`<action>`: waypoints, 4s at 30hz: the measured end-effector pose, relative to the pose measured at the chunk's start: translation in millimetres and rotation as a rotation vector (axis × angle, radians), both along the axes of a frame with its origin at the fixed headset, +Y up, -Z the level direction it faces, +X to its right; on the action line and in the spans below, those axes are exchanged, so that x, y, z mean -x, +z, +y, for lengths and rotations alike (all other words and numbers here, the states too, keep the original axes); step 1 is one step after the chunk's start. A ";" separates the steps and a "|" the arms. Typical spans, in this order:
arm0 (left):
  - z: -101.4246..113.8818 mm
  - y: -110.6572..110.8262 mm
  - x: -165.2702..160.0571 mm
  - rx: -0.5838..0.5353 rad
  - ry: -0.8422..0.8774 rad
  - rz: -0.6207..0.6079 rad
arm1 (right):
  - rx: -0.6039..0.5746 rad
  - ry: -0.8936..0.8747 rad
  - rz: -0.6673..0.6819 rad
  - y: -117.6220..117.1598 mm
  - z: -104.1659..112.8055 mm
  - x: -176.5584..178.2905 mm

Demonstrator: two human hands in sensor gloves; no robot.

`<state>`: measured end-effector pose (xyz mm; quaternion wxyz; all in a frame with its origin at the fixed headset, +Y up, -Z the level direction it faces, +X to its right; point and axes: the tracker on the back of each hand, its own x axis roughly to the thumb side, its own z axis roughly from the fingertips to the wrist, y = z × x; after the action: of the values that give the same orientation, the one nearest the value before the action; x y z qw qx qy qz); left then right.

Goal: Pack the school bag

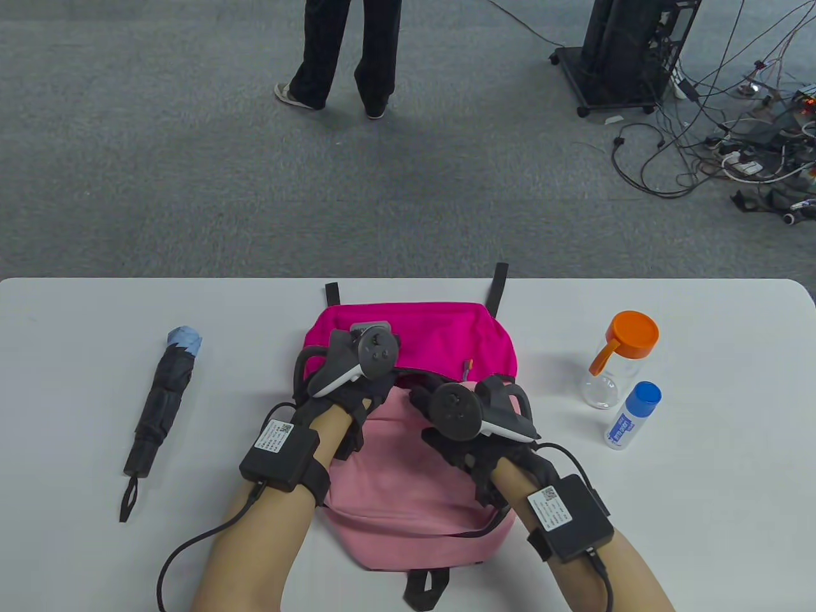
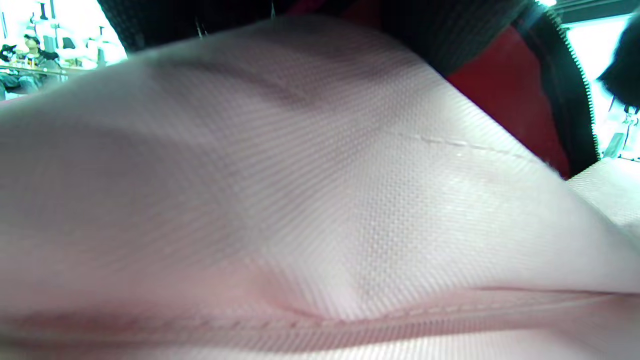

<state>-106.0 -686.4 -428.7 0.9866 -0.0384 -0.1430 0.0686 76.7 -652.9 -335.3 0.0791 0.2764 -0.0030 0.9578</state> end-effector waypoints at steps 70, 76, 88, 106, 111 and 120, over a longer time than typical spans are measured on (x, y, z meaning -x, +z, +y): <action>14.6 2.3 -1.0 0.020 -0.046 0.004 | -0.229 0.177 -0.105 60.1 89.2 -74.9; 13.9 3.0 -0.8 0.020 -0.045 0.003 | -0.363 0.080 -0.028 50.3 57.8 -39.3; 18.8 5.8 -3.9 0.002 -0.034 -0.016 | -0.367 0.071 0.017 10.4 -18.0 24.8; 10.2 10.4 0.4 0.001 -0.046 -0.018 | -0.091 -0.021 -0.226 -28.3 -30.4 16.7; 10.0 11.4 0.1 0.012 -0.059 -0.025 | -0.058 0.128 -0.274 -41.9 -48.0 20.4; 6.2 14.2 -2.1 -0.024 -0.104 -0.043 | -0.016 0.115 -0.376 -61.0 -63.6 20.4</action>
<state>-103.9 -680.2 -414.5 0.9859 -0.0353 -0.1627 0.0147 56.4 -716.5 -396.3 0.0204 0.0932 -0.0094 0.9954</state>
